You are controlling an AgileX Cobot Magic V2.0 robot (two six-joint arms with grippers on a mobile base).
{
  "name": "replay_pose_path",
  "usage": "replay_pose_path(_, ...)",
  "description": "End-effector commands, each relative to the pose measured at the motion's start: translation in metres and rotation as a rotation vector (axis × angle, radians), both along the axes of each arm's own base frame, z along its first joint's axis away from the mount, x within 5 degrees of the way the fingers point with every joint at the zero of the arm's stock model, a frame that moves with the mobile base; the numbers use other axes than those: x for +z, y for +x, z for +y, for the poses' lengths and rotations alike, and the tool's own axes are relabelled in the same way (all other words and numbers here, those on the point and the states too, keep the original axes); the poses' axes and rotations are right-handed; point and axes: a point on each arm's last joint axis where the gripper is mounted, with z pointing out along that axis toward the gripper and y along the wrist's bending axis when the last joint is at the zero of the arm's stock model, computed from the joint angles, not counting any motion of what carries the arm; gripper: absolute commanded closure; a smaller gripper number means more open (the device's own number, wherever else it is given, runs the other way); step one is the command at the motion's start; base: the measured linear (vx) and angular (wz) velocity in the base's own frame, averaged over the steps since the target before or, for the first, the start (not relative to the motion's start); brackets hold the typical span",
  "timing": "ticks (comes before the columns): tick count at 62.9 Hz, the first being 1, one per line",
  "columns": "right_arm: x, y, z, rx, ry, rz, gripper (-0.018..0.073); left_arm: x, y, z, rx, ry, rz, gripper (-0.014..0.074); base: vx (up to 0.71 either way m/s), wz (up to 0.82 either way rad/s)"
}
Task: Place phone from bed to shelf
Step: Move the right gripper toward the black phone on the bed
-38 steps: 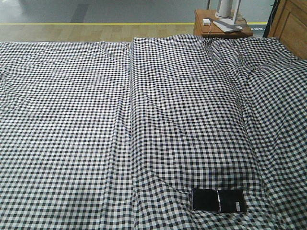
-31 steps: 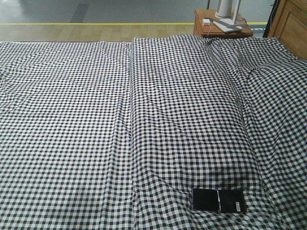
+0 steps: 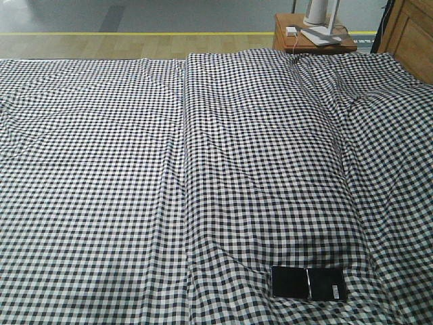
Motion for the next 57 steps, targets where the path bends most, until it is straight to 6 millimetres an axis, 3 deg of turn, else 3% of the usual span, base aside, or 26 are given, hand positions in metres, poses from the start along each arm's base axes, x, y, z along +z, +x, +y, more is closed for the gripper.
replay_pose_path(1, 0.004, 0.000, 0.000, -0.001, -0.019, -0.075, 0.0564, 0.004, 0.000, 0.000, 0.003, -0.005, -0.071, 0.0595, 0.00, 0.00)
replay_pose_path(35, 0.005, 0.000, 0.000, -0.001, -0.020, -0.086, 0.0564, 0.004, 0.000, 0.000, 0.003, -0.005, -0.071, 0.0595, 0.00, 0.00)
replay_pose_path(57, 0.024, -0.004, 0.000, -0.007, -0.046, -0.295, 0.0564, 0.004, 0.000, 0.000, 0.003, -0.005, -0.071, 0.0595, 0.00, 0.00)
